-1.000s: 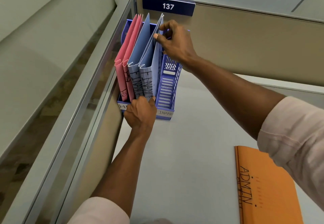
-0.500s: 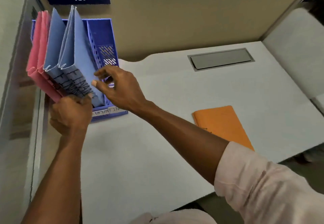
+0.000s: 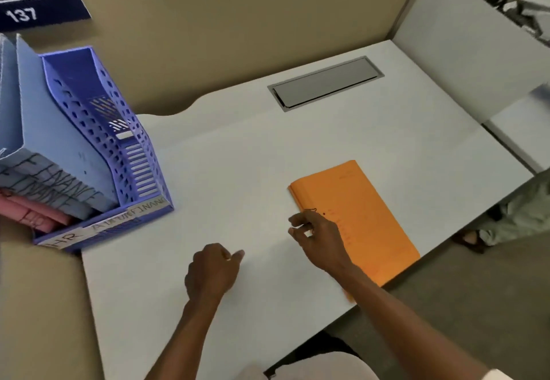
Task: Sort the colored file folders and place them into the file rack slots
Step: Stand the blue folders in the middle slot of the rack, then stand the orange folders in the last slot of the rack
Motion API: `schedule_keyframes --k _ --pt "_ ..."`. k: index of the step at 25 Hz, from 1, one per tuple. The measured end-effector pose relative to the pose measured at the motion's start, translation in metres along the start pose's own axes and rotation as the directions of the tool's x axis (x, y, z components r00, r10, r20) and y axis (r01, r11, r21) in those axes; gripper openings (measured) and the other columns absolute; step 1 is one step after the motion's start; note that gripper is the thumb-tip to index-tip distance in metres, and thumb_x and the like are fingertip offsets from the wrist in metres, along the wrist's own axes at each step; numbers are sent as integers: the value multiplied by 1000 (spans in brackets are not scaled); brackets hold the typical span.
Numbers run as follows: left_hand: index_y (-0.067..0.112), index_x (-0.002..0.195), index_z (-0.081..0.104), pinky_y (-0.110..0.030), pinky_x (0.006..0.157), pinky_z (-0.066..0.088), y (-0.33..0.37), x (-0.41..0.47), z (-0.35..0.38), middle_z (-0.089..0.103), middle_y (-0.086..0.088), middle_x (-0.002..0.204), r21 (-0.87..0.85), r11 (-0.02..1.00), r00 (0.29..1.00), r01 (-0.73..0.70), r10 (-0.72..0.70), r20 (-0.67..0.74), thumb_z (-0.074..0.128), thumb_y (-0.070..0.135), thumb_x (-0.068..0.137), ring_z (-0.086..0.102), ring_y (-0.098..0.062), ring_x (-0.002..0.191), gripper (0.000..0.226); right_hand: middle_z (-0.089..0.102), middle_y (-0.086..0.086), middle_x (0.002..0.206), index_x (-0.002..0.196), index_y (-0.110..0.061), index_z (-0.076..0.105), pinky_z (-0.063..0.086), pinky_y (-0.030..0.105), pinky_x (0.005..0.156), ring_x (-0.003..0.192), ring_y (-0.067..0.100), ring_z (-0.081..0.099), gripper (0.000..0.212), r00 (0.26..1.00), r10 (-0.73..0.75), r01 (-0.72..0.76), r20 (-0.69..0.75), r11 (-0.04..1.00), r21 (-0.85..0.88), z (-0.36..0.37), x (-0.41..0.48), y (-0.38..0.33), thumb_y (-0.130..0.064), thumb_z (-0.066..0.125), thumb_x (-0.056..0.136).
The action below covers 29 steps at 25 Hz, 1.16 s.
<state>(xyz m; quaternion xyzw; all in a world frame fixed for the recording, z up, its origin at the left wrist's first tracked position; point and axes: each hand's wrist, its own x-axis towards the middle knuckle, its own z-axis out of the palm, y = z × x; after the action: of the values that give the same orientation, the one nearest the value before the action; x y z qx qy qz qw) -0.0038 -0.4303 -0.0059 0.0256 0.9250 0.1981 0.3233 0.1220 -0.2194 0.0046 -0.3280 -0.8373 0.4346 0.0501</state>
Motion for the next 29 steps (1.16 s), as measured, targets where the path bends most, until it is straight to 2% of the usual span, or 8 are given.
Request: schedule_keyframes --k 4,7,10,14,16,18,23,29 --pt "28 80 68 -33 80 59 54 -23 71 72 11 87 -51 997 984 -58 66 163 72 61 82 70 -17 85 34 76 -6 100 109 -17 74 62 49 82 90 13 72 13 989 141 -144 -40 986 -81 -76 10 80 -19 76 97" --pt "28 85 68 -36 82 61 89 -28 105 72 11 87 -89 992 976 -85 101 192 73 60 83 69 -12 85 33 76 -1 107 116 -17 73 61 44 88 93 13 71 21 981 186 -191 -53 972 -136 -116 34 121 -23 77 96" --pt "26 96 68 -38 85 60 117 -28 132 72 9 92 -110 991 978 -78 98 187 73 62 84 68 -13 89 38 67 9 131 134 -18 64 57 44 98 116 24 67 41 972 231 -234 -42 942 -240 -138 62 151 -32 76 97" --pt "25 115 63 -35 84 58 148 -40 163 73 5 104 -114 993 988 -31 48 144 72 63 83 69 -17 97 51 50 18 150 150 -17 51 47 55 109 143 38 44 66 948 316 -311 -45 884 -348 -155 90 178 -39 76 94" --pt "24 121 58 -30 76 52 159 -50 173 73 5 107 -103 995 993 -11 23 116 71 64 82 68 -15 95 58 48 20 152 154 -17 48 45 59 112 145 40 41 71 931 363 -355 -43 869 -345 -158 95 185 -42 76 93" --pt "25 117 55 -30 72 51 167 -55 180 72 7 108 -117 993 994 -2 14 105 72 62 82 65 -13 90 54 49 21 151 155 -17 46 46 59 111 144 40 41 74 920 390 -378 -37 858 -347 -157 94 192 -45 75 93" --pt "21 115 56 -37 82 59 178 -56 188 70 5 112 -168 985 995 40 -24 96 81 59 76 69 -16 100 60 50 18 149 154 -17 48 50 58 108 141 38 46 75 925 378 -358 -30 845 -398 -151 87 205 -51 74 92" --pt "21 110 56 -40 81 60 190 -65 191 68 6 106 -251 967 999 49 -49 8 88 56 68 67 -14 95 64 55 16 141 147 -20 53 54 54 101 134 36 52 70 940 340 -307 13 865 -396 -159 93 215 -53 76 90"
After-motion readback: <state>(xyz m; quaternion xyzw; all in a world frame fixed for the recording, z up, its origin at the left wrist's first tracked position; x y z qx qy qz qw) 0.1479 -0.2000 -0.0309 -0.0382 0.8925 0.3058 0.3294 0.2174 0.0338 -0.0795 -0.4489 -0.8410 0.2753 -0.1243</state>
